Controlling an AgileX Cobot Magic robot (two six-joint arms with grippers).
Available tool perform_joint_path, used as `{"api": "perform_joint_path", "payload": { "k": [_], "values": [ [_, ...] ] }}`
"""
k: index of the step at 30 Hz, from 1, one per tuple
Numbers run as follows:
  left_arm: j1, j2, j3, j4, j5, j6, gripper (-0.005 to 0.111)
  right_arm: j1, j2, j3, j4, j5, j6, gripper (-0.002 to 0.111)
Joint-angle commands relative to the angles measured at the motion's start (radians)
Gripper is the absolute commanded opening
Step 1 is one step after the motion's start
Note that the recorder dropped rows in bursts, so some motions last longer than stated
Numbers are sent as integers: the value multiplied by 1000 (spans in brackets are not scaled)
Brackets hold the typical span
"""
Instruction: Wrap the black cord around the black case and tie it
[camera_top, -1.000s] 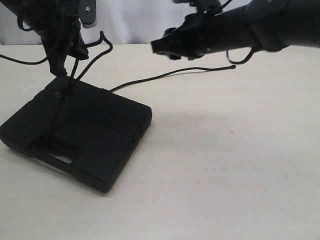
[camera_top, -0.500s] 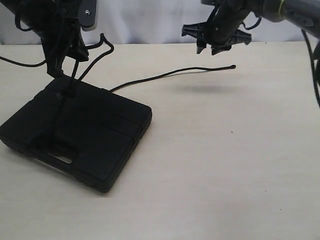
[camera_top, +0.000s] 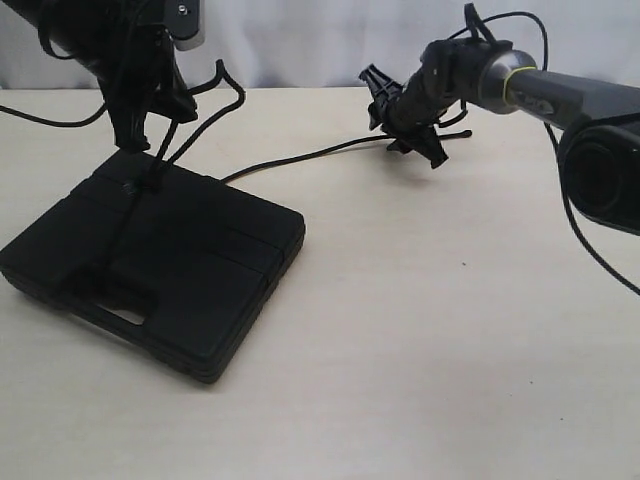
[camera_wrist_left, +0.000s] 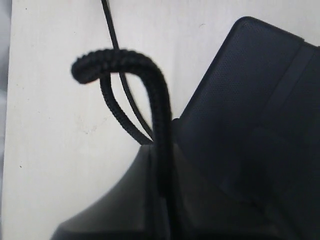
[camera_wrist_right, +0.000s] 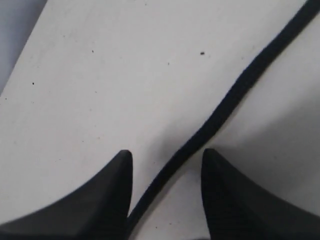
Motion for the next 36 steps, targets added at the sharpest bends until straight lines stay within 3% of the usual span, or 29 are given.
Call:
{"api": "perform_joint_path", "payload": {
  "k": [1,11,14,17,19,27,32,36],
  "values": [
    [1,-9,-7,-31,-8,2,0,1,16,-5,76,-43,8,42],
    [1,-9,-7,-28,13,2,0,1,44,-3,81,-131,45,41],
    [1,-9,-7,-28,13,2,0,1,48,-3,81,-132,38,30],
    [1,-9,-7,-28,13,2,0,1,55,-3,81,-127,34,9],
    [1,-9,-7,-28,19,2,0,1,55,-3,81,-93,25,4],
    [1,-9,-7,-27,50,16,0,-9,-14,-3,81,78,-688,4],
    [1,-9,-7,-25,59,18,0,-13,-103,6,86,195,-834,4],
    [2,-9,-7,-25,81,69,0,-11,-174,102,185,174,-1100,4]
  ]
}}
